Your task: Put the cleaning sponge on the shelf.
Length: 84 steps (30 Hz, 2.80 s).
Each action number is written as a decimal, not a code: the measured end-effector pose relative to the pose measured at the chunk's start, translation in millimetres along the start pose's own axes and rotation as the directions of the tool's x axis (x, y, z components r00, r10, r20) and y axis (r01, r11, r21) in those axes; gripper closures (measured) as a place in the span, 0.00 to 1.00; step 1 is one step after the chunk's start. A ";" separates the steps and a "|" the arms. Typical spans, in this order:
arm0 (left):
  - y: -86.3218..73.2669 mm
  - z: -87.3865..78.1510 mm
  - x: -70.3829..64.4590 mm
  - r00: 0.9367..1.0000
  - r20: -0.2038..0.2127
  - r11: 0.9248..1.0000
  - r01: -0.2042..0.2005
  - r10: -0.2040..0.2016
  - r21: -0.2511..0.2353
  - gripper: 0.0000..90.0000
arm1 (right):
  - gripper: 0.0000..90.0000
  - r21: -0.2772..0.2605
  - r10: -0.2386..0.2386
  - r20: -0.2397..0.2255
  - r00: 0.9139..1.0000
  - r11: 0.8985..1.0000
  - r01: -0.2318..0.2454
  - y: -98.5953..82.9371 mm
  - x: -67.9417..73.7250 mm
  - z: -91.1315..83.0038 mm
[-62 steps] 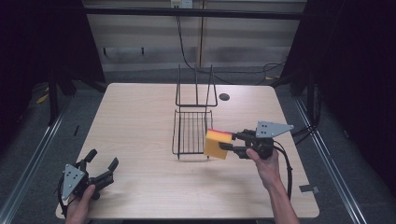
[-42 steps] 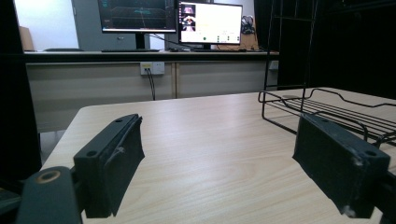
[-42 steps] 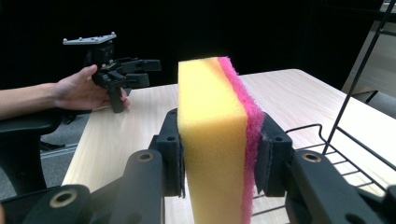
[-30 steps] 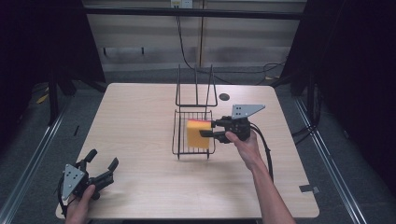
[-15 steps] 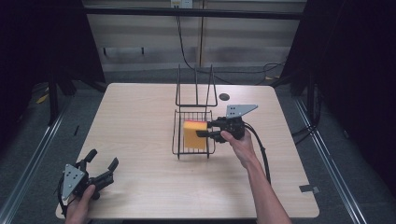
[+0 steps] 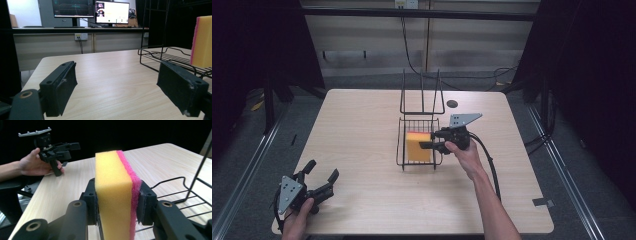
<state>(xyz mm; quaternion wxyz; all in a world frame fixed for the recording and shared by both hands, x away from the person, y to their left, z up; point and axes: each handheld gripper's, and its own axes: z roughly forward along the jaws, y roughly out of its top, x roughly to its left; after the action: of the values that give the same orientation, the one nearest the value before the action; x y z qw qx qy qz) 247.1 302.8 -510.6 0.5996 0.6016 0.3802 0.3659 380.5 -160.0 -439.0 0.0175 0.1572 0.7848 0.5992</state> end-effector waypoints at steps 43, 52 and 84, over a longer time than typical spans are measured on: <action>0.0 -0.2 0.2 1.000 0.001 1.000 -0.004 0.004 0.003 0.17 | 0.49 0.031 0.035 0.022 0.999 0.999 -0.036 -8.0 0.8 4.7; 0.0 0.0 0.0 1.000 0.000 1.000 -0.001 0.001 0.000 0.17 | 0.33 0.018 0.044 0.075 0.996 0.999 -0.045 -4.9 2.3 1.8; 0.0 0.1 -0.2 1.000 0.001 1.000 0.002 -0.002 -0.001 0.17 | 0.15 -0.052 0.057 0.226 0.972 0.998 -0.047 3.1 20.8 -32.6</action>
<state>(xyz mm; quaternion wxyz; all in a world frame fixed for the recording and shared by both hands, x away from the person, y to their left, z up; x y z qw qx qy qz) 247.0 302.7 -510.6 0.6005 0.6011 0.3803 0.3654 354.4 -184.2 -423.5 0.0953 0.2448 0.7592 0.5954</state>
